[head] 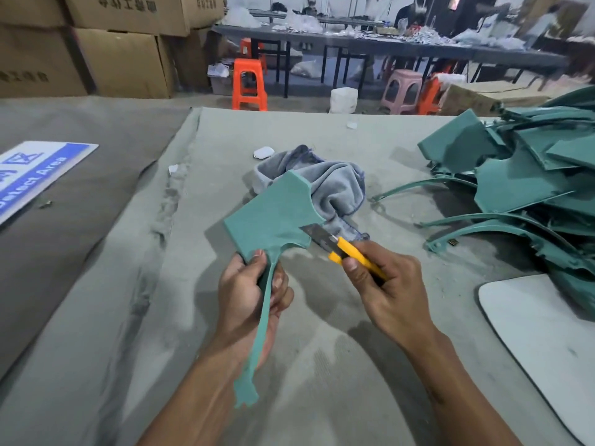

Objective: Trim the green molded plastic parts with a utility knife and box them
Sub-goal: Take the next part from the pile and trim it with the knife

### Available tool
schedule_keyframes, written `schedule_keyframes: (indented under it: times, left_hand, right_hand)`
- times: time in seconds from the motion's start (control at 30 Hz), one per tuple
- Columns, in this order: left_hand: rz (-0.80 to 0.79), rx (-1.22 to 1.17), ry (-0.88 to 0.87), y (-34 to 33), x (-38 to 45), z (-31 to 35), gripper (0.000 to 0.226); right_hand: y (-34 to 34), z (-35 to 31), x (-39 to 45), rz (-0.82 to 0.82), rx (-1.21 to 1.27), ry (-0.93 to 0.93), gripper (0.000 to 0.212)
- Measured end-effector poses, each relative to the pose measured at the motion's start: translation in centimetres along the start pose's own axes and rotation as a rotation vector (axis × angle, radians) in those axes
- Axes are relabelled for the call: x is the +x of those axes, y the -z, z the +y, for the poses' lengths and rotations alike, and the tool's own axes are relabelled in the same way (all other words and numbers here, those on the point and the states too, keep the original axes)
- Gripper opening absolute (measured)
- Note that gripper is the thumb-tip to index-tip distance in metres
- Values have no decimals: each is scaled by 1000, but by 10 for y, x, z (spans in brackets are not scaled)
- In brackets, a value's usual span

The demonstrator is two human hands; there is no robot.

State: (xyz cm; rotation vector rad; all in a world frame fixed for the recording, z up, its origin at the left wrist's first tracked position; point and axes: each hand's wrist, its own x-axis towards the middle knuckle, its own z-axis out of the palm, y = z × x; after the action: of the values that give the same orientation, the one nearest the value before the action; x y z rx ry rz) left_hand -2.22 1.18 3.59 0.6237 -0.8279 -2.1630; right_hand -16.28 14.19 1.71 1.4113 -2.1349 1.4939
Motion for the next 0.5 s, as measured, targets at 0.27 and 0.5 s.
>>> schedule_keyframes:
  times: [0.27, 0.5]
  left_hand:
    - [-14, 80, -136, 5, 3, -6, 24]
    - [-22, 107, -192, 3, 2, -5, 27]
  right_hand:
    - [20, 12, 4, -60, 5, 27, 24]
    - [22, 14, 5, 10, 29, -57, 19]
